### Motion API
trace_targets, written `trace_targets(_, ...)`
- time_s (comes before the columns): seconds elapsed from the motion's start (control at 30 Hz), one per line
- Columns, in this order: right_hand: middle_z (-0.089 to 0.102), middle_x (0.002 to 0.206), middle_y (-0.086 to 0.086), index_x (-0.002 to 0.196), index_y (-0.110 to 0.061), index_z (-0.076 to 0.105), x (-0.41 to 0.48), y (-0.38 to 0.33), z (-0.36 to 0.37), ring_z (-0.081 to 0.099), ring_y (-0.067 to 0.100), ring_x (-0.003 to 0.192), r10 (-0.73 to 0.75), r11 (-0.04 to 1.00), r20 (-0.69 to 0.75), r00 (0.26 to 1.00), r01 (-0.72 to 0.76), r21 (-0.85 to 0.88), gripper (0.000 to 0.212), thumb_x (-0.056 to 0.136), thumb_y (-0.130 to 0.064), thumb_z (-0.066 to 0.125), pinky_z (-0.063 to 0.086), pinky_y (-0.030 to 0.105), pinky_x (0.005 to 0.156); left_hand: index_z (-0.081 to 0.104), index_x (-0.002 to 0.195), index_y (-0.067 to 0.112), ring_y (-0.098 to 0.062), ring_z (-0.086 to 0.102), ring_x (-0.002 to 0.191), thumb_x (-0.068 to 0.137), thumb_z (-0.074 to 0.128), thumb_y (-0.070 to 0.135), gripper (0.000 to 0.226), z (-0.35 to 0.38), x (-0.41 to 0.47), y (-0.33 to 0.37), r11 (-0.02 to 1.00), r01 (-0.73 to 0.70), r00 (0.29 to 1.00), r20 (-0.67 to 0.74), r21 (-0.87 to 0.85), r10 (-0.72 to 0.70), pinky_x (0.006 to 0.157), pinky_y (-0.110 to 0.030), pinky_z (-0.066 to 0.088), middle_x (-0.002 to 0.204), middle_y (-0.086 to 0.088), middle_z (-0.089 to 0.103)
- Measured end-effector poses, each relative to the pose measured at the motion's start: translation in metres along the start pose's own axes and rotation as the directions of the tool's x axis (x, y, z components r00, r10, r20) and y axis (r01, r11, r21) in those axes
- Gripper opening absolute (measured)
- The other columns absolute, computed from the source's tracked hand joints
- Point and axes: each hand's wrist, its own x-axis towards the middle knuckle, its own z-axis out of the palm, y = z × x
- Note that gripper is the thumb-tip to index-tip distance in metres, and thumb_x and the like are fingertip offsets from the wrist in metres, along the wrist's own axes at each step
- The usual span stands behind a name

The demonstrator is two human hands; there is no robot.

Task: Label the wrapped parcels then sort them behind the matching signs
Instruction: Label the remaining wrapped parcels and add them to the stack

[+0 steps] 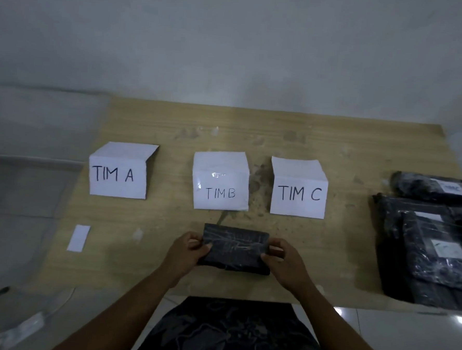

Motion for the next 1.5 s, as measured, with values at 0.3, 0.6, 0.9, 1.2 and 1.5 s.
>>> trace_targets(0.3,0.053,0.117,0.01,0.108,-0.007,0.059,-0.001,-0.005,0.022,0.053,0.026,0.108,-0.034,0.959,-0.023,0.999,0.026,-0.284,0.021,0.092,-0.019,0.063,0.046,0.038,0.093,0.063,0.09,0.014,-0.009,0.059,0.077,0.083,0.072,0.033,0.022,-0.002,0.008,-0.039,0.942,-0.095,0.98,-0.135,0.323,0.145,0.057,-0.007,0.038,0.081,0.006,0.061)
trace_targets(0.6,0.052,0.114,0.011,0.108,-0.008,0.058,0.017,-0.031,0.034,0.052,0.026,0.105,-0.184,0.887,-0.049,0.982,0.144,-0.439,0.021,0.089,-0.017,0.066,0.038,0.026,0.084,0.058,0.092,0.009,-0.023,0.06,0.078,0.084,0.069,0.015,0.015,-0.083,0.019,-0.038,0.977,-0.068,0.826,-0.538,0.202,0.169,0.07,-0.032,0.047,0.084,-0.007,0.062)
trace_targets(0.9,0.051,0.109,-0.002,0.102,-0.025,0.054,0.026,-0.077,0.071,0.052,0.013,0.094,-0.251,0.837,0.135,0.959,0.285,-0.467,0.016,0.09,-0.024,0.064,0.038,0.022,0.081,0.048,0.129,0.001,-0.043,0.044,0.119,0.086,0.063,0.013,0.047,-0.178,0.038,-0.056,0.951,0.179,0.641,-0.763,0.253,0.082,0.092,-0.051,0.044,0.131,-0.023,0.047)
trace_targets(1.2,0.052,0.1,-0.005,0.099,-0.024,0.053,0.03,-0.097,0.091,0.051,0.012,0.09,-0.242,0.818,0.286,0.927,0.354,-0.454,0.01,0.092,-0.023,0.061,0.034,0.016,0.07,0.043,0.129,-0.001,-0.042,0.045,0.12,0.092,0.054,0.026,0.047,-0.198,0.036,-0.084,0.895,0.278,0.651,-0.753,0.349,0.091,0.095,-0.053,0.04,0.129,-0.024,0.049)
trace_targets(1.5,0.05,0.099,-0.006,0.106,-0.016,0.054,0.026,-0.103,0.098,0.048,0.011,0.09,-0.234,0.795,0.333,0.914,0.377,-0.475,0.016,0.093,-0.023,0.06,0.035,0.007,0.069,0.038,0.134,0.008,-0.039,0.048,0.12,0.091,0.056,0.032,0.052,-0.203,0.038,-0.076,0.862,0.328,0.68,-0.73,0.385,0.067,0.1,-0.053,0.034,0.127,-0.018,0.052)
